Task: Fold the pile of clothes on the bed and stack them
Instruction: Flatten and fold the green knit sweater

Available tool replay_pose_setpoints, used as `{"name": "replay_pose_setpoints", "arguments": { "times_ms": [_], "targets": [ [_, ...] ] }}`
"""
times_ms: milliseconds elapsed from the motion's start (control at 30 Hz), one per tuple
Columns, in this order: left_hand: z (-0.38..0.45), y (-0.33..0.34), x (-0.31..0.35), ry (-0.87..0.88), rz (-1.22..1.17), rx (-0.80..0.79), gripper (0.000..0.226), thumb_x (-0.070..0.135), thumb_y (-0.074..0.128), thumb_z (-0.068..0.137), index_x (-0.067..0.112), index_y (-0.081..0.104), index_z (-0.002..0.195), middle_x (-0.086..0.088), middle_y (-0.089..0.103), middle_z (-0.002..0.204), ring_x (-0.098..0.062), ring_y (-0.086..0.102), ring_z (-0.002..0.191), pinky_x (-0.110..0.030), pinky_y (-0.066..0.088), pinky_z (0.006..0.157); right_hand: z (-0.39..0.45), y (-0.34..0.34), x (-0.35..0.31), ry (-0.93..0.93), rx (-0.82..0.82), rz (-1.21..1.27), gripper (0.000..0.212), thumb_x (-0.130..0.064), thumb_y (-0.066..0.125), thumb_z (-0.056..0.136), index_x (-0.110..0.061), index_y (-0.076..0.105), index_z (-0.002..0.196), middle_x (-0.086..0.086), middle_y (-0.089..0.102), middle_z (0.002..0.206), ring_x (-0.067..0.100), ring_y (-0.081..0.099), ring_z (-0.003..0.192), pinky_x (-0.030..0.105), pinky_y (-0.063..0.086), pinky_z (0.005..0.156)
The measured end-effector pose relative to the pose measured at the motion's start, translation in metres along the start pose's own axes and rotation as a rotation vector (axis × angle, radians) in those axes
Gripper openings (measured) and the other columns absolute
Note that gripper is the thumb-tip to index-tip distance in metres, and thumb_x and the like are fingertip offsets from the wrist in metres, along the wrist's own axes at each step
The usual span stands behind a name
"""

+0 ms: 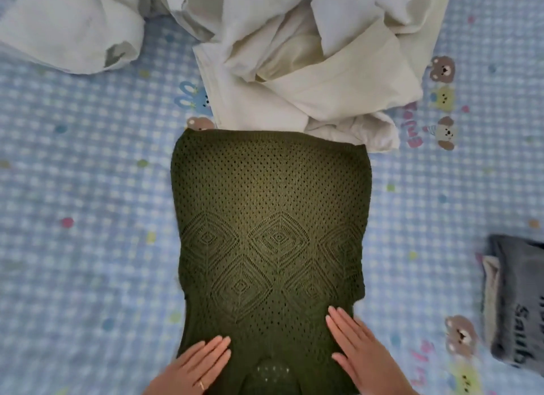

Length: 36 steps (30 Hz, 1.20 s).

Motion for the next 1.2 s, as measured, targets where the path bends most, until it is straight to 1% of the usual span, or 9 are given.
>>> {"name": "replay_pose_setpoints", "arguments": {
  "times_ms": [167,233,300,400,533,700,900,1100,1200],
  "targets": [
    [-0.041,-0.006,-0.001,-0.049,-0.139,-0.070,0.050,0.020,0.018,0.100,0.010,0.016,0.149,0.000,0.052,0.138,-0.019,0.037,0.136,-0.037,0.017,0.113,-0.039,0.011,-0.033,-0.166,0.072,-0.088,0.056,-0.037,0.018,0.101,-0.009,0.017,0.149,0.005,0.018,0.152,0.019,0.020,0.139,0.031,0.020,0.110],
    [-0.042,-0.019,-0.008,-0.089,-0.274,-0.035,0.047,0.019,0.017,0.101,0.016,0.027,0.147,0.003,0.055,0.135,-0.015,0.036,0.134,-0.030,0.020,0.113,-0.041,0.017,-0.045,-0.232,0.055,-0.018,0.048,-0.027,0.015,0.102,-0.013,0.027,0.147,0.000,0.032,0.148,0.016,0.025,0.136,0.027,0.021,0.111],
    [-0.033,-0.034,-0.028,-0.228,-0.416,-0.038,0.035,0.027,0.023,0.102,0.026,0.050,0.125,0.010,0.066,0.118,-0.010,0.056,0.119,-0.015,0.024,0.110,-0.038,0.008,-0.037,-0.110,0.005,0.218,0.038,-0.029,0.030,0.102,-0.030,0.055,0.129,-0.015,0.053,0.135,0.000,0.039,0.129,0.013,0.029,0.105],
    [-0.026,-0.049,-0.069,-0.610,-0.739,0.095,0.029,0.053,0.038,0.094,0.038,0.059,0.105,0.024,0.066,0.098,-0.003,0.065,0.092,-0.004,0.042,0.080,-0.026,-0.013,-0.008,0.156,0.101,0.523,0.029,-0.022,0.057,0.094,-0.041,0.061,0.116,-0.030,0.061,0.115,-0.011,0.057,0.106,0.004,0.040,0.089],
    [-0.001,-0.082,-0.141,-0.858,-0.914,0.329,0.025,0.013,0.060,0.090,0.037,0.061,0.098,0.021,0.066,0.090,0.010,0.059,0.082,-0.005,0.043,0.072,-0.001,-0.071,0.053,0.450,0.436,0.856,0.029,-0.009,0.069,0.084,-0.037,0.064,0.091,-0.020,0.069,0.077,-0.006,0.061,0.070,0.006,0.044,0.064],
    [0.058,-0.118,-0.225,-0.922,-0.909,0.450,0.024,0.014,0.064,0.088,0.038,0.058,0.088,0.020,0.066,0.078,0.004,0.059,0.072,-0.005,0.041,0.062,0.054,-0.132,0.105,0.477,0.571,0.855,0.017,-0.015,0.068,0.085,-0.030,0.063,0.091,-0.015,0.068,0.085,-0.003,0.060,0.082,0.005,0.042,0.070],
    [0.121,-0.120,-0.295,-0.959,-0.898,0.438,0.005,0.022,0.059,0.092,0.026,0.058,0.090,-0.003,0.063,0.070,-0.026,0.059,0.062,-0.036,0.048,0.055,0.115,-0.175,0.147,0.518,0.645,0.842,0.021,-0.023,0.068,0.086,-0.043,0.059,0.085,-0.020,0.065,0.077,-0.006,0.059,0.074,0.002,0.041,0.061],
    [0.159,-0.106,-0.351,-1.003,-0.861,0.432,0.006,0.025,0.060,0.091,0.030,0.056,0.090,0.006,0.061,0.068,-0.005,0.052,0.046,-0.013,0.039,0.041,0.163,-0.182,0.187,0.571,0.618,0.846,0.006,-0.030,0.065,0.088,-0.033,0.062,0.091,-0.018,0.065,0.083,-0.009,0.058,0.078,0.006,0.042,0.062],
    [0.173,-0.096,-0.372,-1.017,-0.840,0.418,0.006,0.026,0.060,0.091,0.031,0.056,0.093,0.008,0.064,0.081,0.000,0.057,0.065,-0.011,0.039,0.053,0.186,-0.183,0.205,0.595,0.606,0.810,0.008,-0.031,0.064,0.088,-0.027,0.063,0.095,-0.015,0.065,0.086,-0.001,0.059,0.082,0.010,0.039,0.067]
  ]
}}
Point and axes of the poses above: each hand's wrist, its own z-axis towards the middle knuckle, its own y-axis out of the palm, x = y × z, the point moved 10 cm from there along z, towards the middle knuckle
